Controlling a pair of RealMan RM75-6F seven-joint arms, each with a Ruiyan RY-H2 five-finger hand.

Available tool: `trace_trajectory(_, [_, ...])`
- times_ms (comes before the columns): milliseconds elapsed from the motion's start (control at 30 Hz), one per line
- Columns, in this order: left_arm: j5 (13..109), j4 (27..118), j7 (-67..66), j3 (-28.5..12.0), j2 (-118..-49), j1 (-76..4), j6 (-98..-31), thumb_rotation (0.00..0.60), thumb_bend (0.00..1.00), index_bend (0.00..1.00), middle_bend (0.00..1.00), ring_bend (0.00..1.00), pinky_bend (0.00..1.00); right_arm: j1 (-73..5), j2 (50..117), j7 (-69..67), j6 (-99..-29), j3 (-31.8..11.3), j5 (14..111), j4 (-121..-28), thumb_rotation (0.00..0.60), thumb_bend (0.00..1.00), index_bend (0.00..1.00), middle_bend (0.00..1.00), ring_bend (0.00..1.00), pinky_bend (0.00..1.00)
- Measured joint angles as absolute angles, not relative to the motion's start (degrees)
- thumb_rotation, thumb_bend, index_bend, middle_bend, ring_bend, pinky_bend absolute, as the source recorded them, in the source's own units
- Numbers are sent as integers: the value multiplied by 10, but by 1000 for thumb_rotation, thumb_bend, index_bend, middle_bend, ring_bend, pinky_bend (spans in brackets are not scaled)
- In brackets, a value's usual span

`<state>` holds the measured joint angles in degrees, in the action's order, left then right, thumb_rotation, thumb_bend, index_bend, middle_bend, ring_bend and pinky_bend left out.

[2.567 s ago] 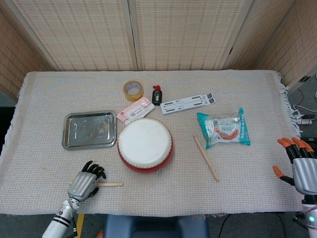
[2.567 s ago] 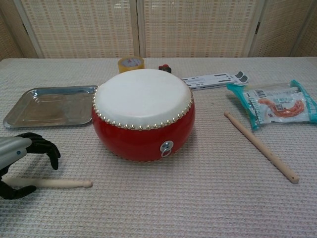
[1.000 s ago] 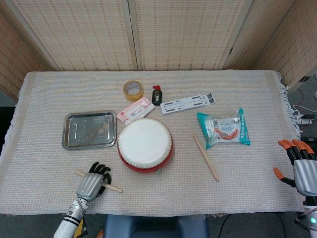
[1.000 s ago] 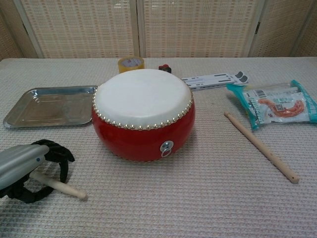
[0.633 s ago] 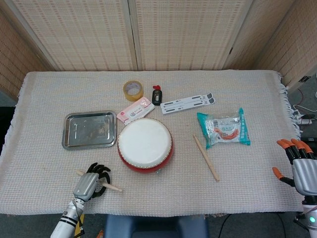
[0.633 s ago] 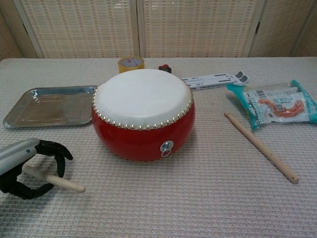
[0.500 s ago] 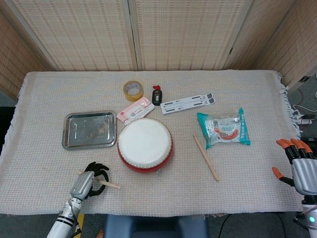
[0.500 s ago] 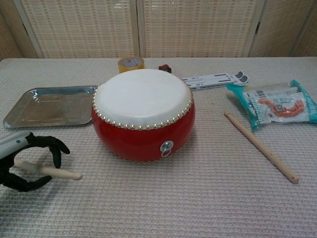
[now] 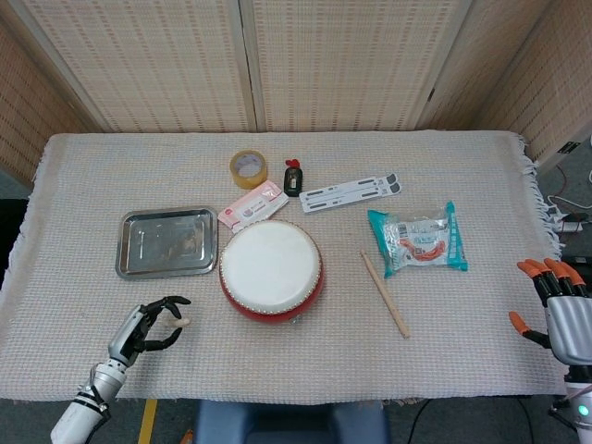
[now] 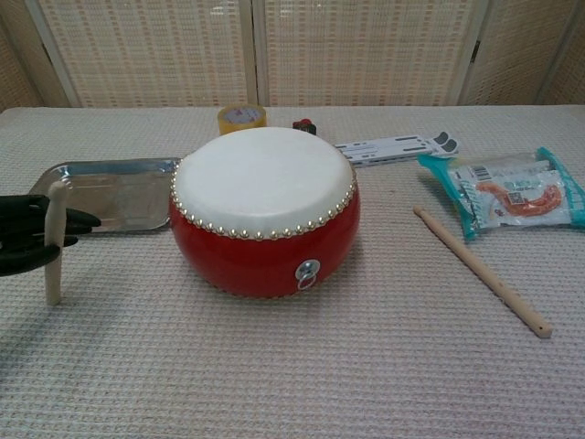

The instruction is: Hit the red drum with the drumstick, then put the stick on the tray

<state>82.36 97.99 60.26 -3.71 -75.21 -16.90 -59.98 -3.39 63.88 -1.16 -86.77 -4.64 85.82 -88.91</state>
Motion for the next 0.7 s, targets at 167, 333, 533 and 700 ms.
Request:
trace_trajectory(167, [872,951,797,-29,-728,-184,-584,600,357,543,304,148,45,-32,634,-8,-872,-49,855,-896,600,237,179,166,65,121])
trace_trajectory(333, [930,904,973,-7,-715,-206,-584,600,357,542,306,154,46,-30,628,-3,-881,-53,855,-906,600,237,179,166,65,121])
trace_trajectory(533, [964,839,1070,25,-719,-234,-589,600,357,542,309,157,48,-29,626,2,-879,-53,851,-912,600,237,179,166,65,121])
trace_trajectory(700, [971,814,1142,41,-726,-247,-599,600,356,541,316,170,75,-28,628,3,-880,-53,851,-910,600,237,179,166,65,121])
